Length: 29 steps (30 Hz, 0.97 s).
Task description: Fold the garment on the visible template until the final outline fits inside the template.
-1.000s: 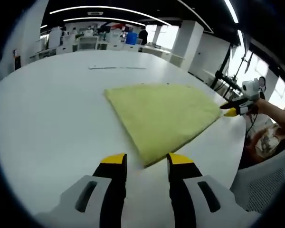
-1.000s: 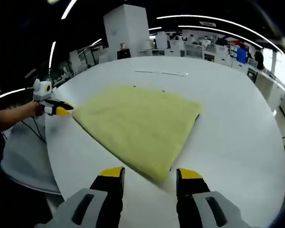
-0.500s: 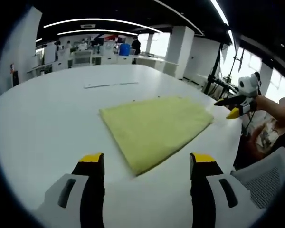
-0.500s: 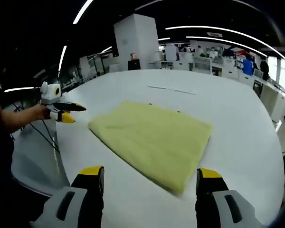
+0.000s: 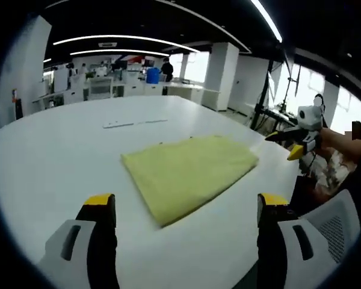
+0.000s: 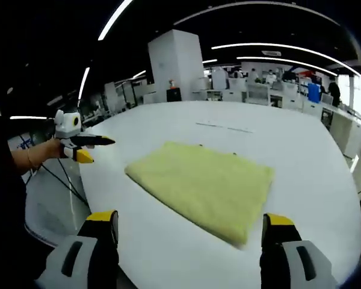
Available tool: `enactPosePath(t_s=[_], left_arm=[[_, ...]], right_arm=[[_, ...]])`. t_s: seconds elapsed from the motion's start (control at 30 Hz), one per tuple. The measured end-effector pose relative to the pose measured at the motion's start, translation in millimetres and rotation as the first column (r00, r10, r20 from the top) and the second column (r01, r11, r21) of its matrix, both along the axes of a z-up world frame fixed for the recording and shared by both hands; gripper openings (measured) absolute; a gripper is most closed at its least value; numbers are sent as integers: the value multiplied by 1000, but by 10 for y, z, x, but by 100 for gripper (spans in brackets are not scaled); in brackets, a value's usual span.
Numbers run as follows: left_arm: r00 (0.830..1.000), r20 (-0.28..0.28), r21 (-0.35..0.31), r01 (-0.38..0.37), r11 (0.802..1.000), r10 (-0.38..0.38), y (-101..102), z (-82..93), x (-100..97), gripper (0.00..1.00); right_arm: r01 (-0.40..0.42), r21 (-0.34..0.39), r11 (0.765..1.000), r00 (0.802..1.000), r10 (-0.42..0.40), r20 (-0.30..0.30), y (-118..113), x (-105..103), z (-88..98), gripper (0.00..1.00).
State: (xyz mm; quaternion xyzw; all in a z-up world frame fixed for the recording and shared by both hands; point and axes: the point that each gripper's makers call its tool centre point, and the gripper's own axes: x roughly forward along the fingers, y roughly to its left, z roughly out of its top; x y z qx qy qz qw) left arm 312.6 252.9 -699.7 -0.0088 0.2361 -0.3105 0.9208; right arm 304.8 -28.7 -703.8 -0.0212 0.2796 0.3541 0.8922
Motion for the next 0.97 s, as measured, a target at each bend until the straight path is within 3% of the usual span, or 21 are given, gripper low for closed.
enactPosePath(t_s=[0.2, 0.37, 0.97], left_arm=[[1000, 7, -24, -17, 1000, 17, 75, 35, -2, 99], [1000, -1, 14, -25, 1000, 25, 94, 16, -58, 99], [1000, -15, 55, -8, 998, 9, 88, 14, -188, 98]], right_arm=[[27, 18, 999, 1000, -27, 16, -49, -23, 63, 99], [54, 6, 999, 998, -54, 16, -121, -36, 35, 99], [84, -9, 996, 996, -84, 2, -135, -84, -59, 96]])
